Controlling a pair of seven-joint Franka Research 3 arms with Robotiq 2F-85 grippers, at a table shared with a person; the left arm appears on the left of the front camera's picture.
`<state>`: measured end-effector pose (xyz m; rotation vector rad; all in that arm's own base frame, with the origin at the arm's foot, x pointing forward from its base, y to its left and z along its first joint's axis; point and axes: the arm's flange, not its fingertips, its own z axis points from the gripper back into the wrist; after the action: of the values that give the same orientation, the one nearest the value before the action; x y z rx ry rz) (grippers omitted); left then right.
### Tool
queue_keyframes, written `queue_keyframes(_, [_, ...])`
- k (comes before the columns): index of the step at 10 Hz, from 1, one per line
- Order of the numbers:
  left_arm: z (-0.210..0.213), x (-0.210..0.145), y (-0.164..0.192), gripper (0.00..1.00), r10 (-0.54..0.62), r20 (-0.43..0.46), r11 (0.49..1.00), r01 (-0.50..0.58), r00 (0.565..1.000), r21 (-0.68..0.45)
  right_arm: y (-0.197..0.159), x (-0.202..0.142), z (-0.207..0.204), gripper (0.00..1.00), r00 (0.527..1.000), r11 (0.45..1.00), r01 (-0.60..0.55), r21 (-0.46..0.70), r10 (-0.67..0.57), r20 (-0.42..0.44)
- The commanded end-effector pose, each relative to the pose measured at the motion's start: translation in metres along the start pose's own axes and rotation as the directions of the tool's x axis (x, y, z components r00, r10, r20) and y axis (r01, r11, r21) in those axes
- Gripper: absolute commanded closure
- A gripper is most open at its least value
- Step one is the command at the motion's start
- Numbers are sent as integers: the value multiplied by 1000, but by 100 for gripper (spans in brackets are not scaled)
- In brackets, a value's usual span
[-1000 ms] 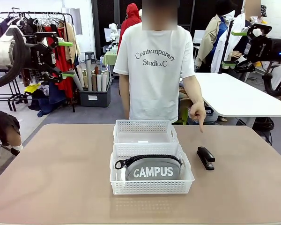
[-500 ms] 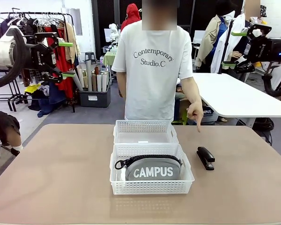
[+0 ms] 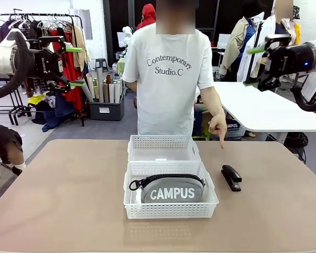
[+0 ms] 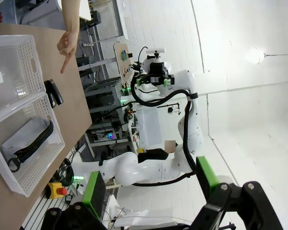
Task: Distribute items into two baskets.
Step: Pick up the Stapler that the person points to.
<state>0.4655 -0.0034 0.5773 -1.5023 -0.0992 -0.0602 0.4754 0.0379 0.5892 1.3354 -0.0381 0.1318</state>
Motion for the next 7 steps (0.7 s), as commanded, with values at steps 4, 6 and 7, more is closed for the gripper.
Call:
queue_keyframes(4, [2,0,-3,0,5,-7,1000,-5,1000,-5,23,28,-38,0,988,811,20,-584,-107,-115])
queue_keyframes(6, [2,0,-3,0,5,-7,1000,-5,1000,-5,11,32,-50,0,994,669,-21,-743,-67,-88])
queue_keyframes(7, [2,0,-3,0,5,-7,1000,-5,1000,-5,4,40,-50,0,993,569,-50,-821,-58,-100])
